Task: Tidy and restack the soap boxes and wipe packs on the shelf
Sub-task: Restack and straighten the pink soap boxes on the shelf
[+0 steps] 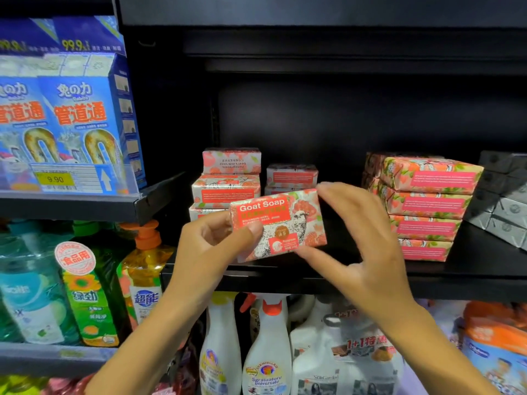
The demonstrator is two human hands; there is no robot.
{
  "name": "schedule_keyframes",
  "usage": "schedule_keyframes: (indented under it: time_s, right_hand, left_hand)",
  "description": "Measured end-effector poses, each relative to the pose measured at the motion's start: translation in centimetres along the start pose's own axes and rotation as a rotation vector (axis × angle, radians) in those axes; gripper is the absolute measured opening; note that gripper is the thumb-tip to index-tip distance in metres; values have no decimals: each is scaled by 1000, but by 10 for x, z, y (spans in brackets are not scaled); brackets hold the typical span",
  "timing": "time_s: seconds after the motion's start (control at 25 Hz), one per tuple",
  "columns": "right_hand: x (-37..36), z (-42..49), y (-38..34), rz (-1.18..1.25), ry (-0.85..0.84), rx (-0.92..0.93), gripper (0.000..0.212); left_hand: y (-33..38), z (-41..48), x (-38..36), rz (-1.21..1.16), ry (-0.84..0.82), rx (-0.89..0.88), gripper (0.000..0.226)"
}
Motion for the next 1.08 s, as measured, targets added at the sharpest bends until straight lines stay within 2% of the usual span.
schedule_keyframes:
  time_s: [0.08, 0.16, 0.32, 0.48, 0.64, 0.72, 0.8, 0.88, 0.96, 1.08]
  right_hand:
    - [0, 3, 7, 216, -113, -283, 71]
    - [-1, 2, 11, 432, -211, -450, 72]
    - [3, 5, 4, 351, -150, -352, 44]
    - [0, 0, -7, 99, -9, -68, 35]
    - [-4, -1, -12, 35, -33, 45, 32]
    - [-7, 0, -8, 85, -170, -14, 43]
    - [-8, -3, 1, 208, -323, -177, 69]
    - [-6, -6, 11, 297, -388, -365, 82]
    - [-5, -7, 18, 314, -409, -462, 79]
    - [-6, -6, 22, 377, -397, -492, 67]
  left_hand:
    - [-2, -1, 0, -38, -28, -6, 20]
    - [-2, -1, -4, -46, -62, -24, 32]
    - [-1, -1, -7, -80, -93, -51, 38]
    - [-4, 2, -9, -34, -145, 76, 81]
    - [-1, 2, -13, -8, -199, 51, 61]
    - [-3, 3, -9, 4, -186, 26, 65]
    - [-4, 1, -7, 62, -169, -22, 69]
    - [-8, -2, -8, 106, -174, -54, 71]
    - [-12, -4, -10, 128, -183, -78, 71]
    - [-8, -5, -16, 245, -180, -188, 67]
Point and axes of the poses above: each hand's wrist, its own z-axis towards the middle knuckle, its own x-axis out of the back of the hand, y = z × x, the point moved 4 cm from there along z, towards the middle knuckle, and after that the axes turned 5 degrees about x, right-handed, at the moved point
